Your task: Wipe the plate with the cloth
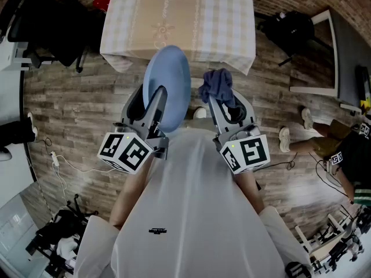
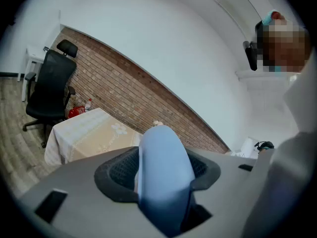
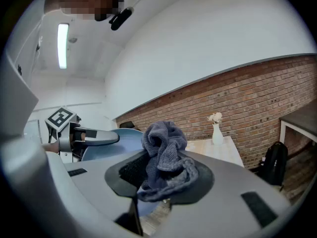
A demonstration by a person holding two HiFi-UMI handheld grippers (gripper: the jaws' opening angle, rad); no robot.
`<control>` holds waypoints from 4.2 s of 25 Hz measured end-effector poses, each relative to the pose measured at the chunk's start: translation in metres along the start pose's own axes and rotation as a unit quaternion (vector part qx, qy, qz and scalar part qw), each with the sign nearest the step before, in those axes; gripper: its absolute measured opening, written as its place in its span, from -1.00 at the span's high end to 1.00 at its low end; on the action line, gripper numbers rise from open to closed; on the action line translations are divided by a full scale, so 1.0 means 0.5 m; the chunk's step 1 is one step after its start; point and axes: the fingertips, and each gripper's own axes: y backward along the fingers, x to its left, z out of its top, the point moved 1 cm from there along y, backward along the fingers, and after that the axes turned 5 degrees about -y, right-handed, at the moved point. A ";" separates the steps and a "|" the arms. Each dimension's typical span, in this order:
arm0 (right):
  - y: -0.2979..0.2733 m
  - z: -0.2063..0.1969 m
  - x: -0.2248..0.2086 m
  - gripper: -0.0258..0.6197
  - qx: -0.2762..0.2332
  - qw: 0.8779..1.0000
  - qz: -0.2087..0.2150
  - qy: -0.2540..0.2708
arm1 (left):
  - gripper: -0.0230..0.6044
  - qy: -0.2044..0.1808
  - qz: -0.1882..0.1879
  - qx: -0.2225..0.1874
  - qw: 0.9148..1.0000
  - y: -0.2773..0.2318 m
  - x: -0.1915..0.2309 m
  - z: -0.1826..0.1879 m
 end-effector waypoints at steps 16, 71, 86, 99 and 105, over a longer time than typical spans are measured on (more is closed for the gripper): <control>0.039 -0.009 -0.062 0.44 0.017 0.998 0.038 -0.047 | 0.15 -0.007 0.042 -0.014 0.999 0.017 -0.060 -0.027; -0.610 0.192 -0.045 0.44 0.014 0.999 0.031 0.029 | 0.15 0.088 -0.132 0.041 0.987 -0.465 0.311 0.348; -0.688 0.233 0.016 0.45 -0.014 0.992 0.093 0.078 | 0.15 0.031 -0.199 0.063 0.978 -0.447 0.265 0.349; -0.712 0.247 -0.023 0.45 -0.001 0.994 0.050 0.092 | 0.15 0.021 -0.225 0.049 0.973 -0.432 0.226 0.367; -0.709 0.249 -0.073 0.45 0.006 0.996 0.003 0.084 | 0.15 0.015 -0.239 0.039 0.970 -0.421 0.215 0.387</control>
